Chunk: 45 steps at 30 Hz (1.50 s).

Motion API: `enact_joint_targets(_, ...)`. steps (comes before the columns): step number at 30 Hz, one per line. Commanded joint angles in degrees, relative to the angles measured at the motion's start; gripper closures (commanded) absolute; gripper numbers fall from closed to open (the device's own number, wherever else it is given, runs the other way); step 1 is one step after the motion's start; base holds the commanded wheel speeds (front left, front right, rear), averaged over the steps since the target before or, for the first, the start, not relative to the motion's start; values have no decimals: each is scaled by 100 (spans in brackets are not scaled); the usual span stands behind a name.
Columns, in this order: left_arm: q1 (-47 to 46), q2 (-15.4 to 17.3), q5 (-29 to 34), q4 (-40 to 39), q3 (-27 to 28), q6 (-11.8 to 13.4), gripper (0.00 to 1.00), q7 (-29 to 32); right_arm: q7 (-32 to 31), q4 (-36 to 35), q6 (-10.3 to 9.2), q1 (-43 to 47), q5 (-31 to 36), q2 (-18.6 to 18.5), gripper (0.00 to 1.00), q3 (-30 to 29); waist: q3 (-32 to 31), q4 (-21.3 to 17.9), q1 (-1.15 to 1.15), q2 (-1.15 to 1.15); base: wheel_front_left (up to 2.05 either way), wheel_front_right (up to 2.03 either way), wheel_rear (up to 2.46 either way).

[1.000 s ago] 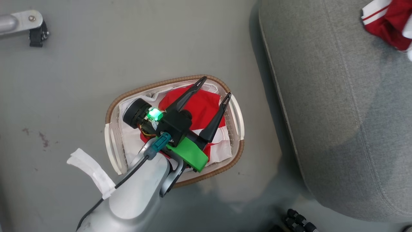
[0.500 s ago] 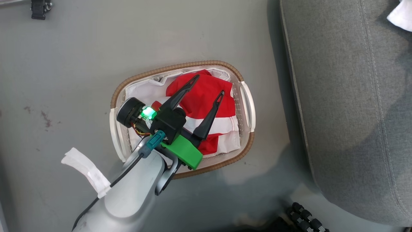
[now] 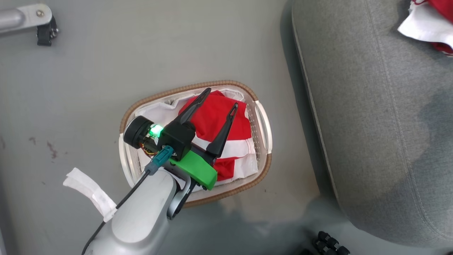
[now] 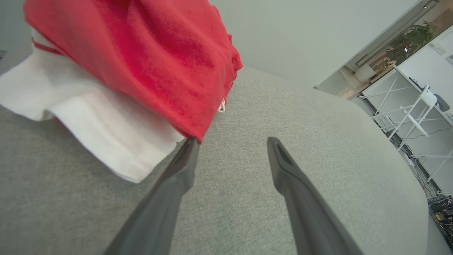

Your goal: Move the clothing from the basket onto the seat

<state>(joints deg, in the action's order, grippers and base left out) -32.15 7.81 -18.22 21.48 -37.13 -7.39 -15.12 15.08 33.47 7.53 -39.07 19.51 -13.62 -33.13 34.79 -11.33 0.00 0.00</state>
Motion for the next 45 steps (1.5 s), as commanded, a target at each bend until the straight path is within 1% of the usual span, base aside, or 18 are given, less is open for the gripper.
enact_joint_targets(1, 73, -21, -53, -14, 53, -16, 0, -5, 13, -64, -8, 189, -56, 18, 0, 28, -243, -6, 0, 0, 0, 0, 0)
enact_joint_targets(6, 222, -120, -128, -34, 215, -16, 0, -5, 14, -212, -8, 561, -126, -56, 0, 287, -700, 84, 0, 0, 0, 0, 0)
enact_joint_targets(10, 380, -212, -171, -43, 382, -16, 0, -5, 14, -326, -8, 678, -155, -120, 0, 556, -1120, 196, 0, 0, 0, 0, 0)
enact_joint_targets(14, 562, -276, -210, -95, 663, -16, 0, -5, 14, -444, -8, 578, -260, -164, 0, 851, -1521, 358, 0, 0, 0, 0, 0)
enact_joint_targets(19, 859, -347, -165, -137, 1172, -16, 0, -4, 14, -598, -8, 410, -477, -96, 0, 1268, -1954, 562, 0, 0, 0, 0, 0)
enact_joint_targets(24, 1206, -407, -106, -162, 1719, -16, 0, -5, 14, -753, -8, 439, -721, 147, 0, 1663, -2313, 775, 0, 0, 0, 0, 0)
enact_joint_targets(29, 1595, -426, -29, -117, 2249, -16, 0, -5, 14, -913, -8, 703, -967, 563, 0, 2001, -2601, 962, 0, 0, 0, 0, 0)
enact_joint_targets(35, 2046, -456, -17, -141, 2802, -16, 0, -5, 14, -983, -8, 1163, -1317, 936, 0, 2241, -2821, 1105, 0, 0, 0, 0, 0)
enact_joint_targets(40, 2358, -483, -37, -190, 3047, -16, 0, -5, 14, -953, -8, 1609, -1522, 1055, 0, 2333, -2941, 1172, 0, 0, 0, 0, 0)
enact_joint_targets(43, 2529, -485, -23, -205, 3066, -16, 0, -5, 15, -909, -8, 1888, -1875, 1065, 0, 2484, -3027, 1222, 0, 0, 0, 0, 0)
enact_joint_targets(45, 2641, -486, -51, -232, 3112, -16, 0, -5, 14, -915, -8, 2072, -1985, 1063, 0, 2607, -3098, 1217, 0, 0, 0, 0, 0)
